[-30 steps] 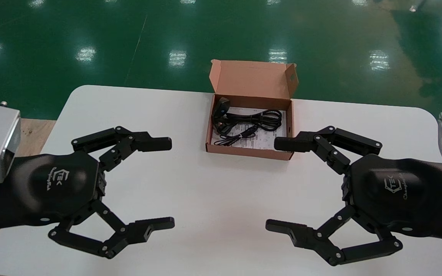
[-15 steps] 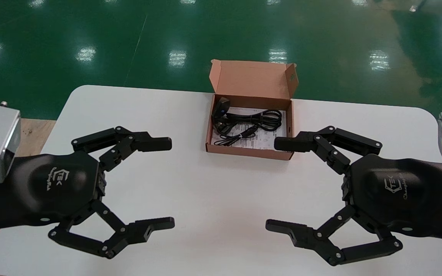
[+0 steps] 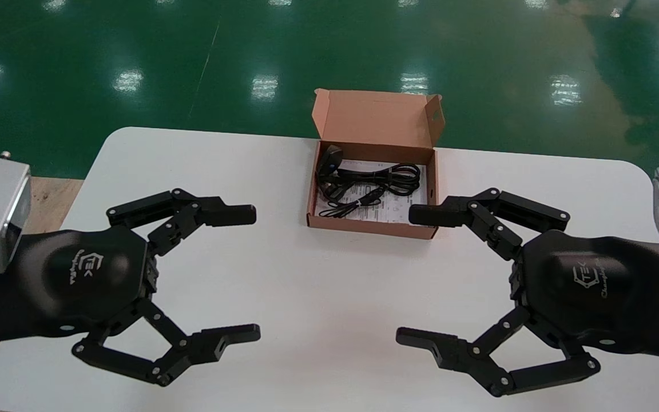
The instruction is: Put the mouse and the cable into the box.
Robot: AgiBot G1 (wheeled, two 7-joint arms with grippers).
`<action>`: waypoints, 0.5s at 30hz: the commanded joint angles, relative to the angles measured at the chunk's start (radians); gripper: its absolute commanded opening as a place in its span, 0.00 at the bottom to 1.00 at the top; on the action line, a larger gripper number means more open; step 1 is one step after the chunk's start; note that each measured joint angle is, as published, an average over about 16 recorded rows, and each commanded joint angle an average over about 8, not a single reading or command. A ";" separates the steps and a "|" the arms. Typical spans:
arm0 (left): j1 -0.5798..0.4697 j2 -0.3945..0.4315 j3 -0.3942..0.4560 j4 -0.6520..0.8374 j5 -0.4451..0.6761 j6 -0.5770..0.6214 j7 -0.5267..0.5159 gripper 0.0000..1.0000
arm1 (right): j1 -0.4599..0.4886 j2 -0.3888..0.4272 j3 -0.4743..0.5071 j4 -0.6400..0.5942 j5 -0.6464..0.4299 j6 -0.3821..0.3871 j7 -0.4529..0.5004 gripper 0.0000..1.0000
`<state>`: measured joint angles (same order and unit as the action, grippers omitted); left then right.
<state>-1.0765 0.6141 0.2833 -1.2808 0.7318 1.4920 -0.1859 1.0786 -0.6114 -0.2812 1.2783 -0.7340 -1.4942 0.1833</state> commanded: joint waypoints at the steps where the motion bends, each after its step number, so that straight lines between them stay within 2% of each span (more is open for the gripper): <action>1: 0.000 0.000 0.000 0.000 0.000 0.000 0.000 1.00 | 0.000 0.000 0.000 0.000 0.000 0.000 0.000 1.00; 15: 0.000 0.000 0.000 0.000 0.000 0.000 0.000 1.00 | 0.000 0.000 0.000 0.000 0.000 0.000 0.000 1.00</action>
<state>-1.0765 0.6141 0.2833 -1.2808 0.7317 1.4920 -0.1859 1.0786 -0.6114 -0.2813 1.2783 -0.7340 -1.4942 0.1833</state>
